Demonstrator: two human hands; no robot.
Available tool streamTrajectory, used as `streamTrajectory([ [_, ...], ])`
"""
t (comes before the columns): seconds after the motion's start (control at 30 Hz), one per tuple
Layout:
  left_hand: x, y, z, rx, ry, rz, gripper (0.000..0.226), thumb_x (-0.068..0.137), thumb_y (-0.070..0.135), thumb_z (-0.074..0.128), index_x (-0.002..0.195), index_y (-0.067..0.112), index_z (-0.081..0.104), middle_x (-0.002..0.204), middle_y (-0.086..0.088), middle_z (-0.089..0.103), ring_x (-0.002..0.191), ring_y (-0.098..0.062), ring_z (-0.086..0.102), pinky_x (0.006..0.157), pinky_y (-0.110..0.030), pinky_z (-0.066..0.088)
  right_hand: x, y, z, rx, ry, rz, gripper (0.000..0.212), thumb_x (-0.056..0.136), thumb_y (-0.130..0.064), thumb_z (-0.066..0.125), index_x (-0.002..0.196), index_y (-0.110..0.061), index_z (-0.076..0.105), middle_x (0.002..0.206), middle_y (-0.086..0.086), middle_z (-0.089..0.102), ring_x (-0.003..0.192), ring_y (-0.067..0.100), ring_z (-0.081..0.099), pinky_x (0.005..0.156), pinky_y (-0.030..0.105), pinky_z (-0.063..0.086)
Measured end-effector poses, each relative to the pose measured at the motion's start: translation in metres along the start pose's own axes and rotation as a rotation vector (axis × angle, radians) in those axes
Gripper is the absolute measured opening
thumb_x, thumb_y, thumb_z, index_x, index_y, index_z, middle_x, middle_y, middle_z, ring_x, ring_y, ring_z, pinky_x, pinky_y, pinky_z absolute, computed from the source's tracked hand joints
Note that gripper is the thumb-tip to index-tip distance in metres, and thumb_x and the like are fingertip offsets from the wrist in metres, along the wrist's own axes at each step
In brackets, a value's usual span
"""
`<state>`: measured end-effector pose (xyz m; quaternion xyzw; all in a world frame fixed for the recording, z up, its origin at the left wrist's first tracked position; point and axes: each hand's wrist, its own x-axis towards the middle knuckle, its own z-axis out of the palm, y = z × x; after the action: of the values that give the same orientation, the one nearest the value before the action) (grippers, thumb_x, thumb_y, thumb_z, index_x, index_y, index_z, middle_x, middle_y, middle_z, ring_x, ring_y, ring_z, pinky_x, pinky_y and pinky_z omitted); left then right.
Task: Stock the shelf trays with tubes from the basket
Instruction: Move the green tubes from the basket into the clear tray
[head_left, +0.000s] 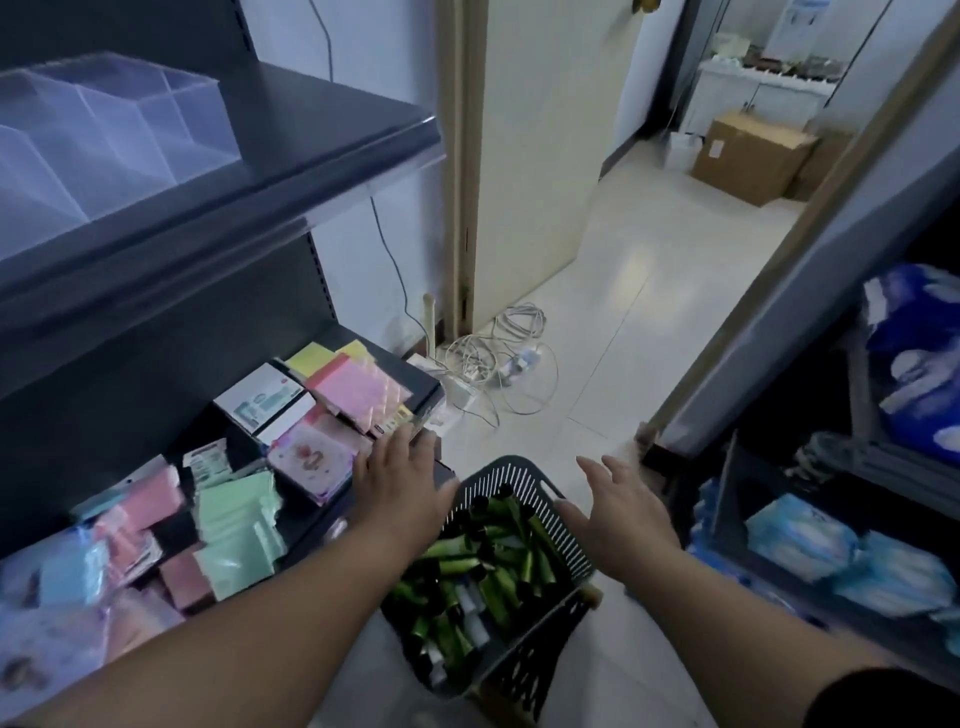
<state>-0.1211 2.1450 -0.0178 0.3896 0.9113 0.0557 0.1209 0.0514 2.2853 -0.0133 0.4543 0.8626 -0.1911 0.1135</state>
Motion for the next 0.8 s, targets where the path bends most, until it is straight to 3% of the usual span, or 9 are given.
streamTrajectory([
  [0.17, 0.035, -0.036, 0.057, -0.005, -0.112, -0.044, 0.065, 0.094, 0.051, 0.042, 0.149, 0.023, 0.021, 0.157, -0.005, 0.014, 0.143, -0.023, 0.014, 0.116, -0.038, 0.017, 0.043, 0.002, 0.055, 0.027, -0.110, 0.055, 0.065, 0.093, -0.056, 0.045, 0.150, -0.032, 0.022, 0.157, -0.001, 0.021, 0.140, 0.023, 0.029, 0.111, 0.039, 0.030],
  [0.53, 0.052, -0.057, 0.234, -0.097, -0.354, -0.148, 0.060, 0.095, 0.047, 0.045, 0.148, 0.024, 0.025, 0.156, 0.001, 0.018, 0.142, -0.018, 0.018, 0.112, -0.033, 0.023, 0.136, 0.038, 0.217, 0.053, -0.428, 0.037, 0.068, 0.092, -0.054, 0.049, 0.150, -0.027, 0.023, 0.157, 0.001, 0.015, 0.138, 0.026, 0.033, 0.107, 0.038, 0.038],
  [0.8, 0.074, -0.033, 0.336, -0.098, -0.433, 0.002, 0.062, 0.098, 0.037, 0.045, 0.151, 0.022, 0.017, 0.157, -0.001, 0.015, 0.144, -0.019, 0.014, 0.117, -0.033, 0.011, 0.181, 0.059, 0.290, 0.016, -0.530, 0.007, 0.069, 0.094, -0.046, 0.053, 0.150, -0.021, 0.023, 0.156, 0.008, 0.019, 0.138, 0.029, 0.032, 0.108, 0.034, 0.034],
])
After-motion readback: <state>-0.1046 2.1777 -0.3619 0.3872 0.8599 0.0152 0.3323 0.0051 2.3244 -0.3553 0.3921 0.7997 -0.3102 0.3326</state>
